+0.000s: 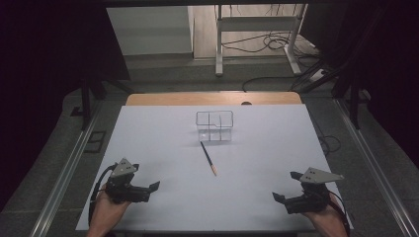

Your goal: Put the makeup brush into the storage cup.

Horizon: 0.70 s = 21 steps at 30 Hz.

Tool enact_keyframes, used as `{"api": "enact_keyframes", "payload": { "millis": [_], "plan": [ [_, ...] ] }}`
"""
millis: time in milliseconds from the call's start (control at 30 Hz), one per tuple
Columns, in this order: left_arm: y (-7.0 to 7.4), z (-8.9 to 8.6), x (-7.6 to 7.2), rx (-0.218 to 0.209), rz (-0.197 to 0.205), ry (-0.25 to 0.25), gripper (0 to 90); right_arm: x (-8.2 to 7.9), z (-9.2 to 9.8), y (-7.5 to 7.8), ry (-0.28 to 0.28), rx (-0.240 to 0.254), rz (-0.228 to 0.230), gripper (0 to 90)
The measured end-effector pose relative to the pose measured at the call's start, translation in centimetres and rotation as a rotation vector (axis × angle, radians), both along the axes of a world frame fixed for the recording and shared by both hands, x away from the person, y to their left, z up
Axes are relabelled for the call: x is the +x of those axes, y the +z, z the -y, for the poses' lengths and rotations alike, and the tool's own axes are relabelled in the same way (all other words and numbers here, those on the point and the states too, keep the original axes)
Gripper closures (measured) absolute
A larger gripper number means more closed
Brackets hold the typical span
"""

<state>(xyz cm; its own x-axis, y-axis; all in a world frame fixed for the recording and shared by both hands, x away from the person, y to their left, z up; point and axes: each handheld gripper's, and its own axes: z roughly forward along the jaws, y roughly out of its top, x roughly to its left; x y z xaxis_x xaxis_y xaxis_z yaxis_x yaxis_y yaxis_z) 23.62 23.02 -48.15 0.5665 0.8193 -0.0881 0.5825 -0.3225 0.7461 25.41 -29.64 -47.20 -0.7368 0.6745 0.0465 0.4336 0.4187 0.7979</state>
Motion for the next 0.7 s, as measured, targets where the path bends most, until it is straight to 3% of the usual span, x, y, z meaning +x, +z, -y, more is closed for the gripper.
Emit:
{"api": "enact_keyframes", "payload": {
  "millis": [400,700],
  "plan": [
    [0.3,1.3,1.0,0.044,-0.025,-0.028,1.0,-0.2,-0.3,0.2,0.014,-0.015,0.013,2.5],
    [0.7,2.0,1.9,0.031,-0.046,-0.044,2.5,-0.2,-0.3,0.2,0.014,-0.013,0.013,2.4]
  ]
}}
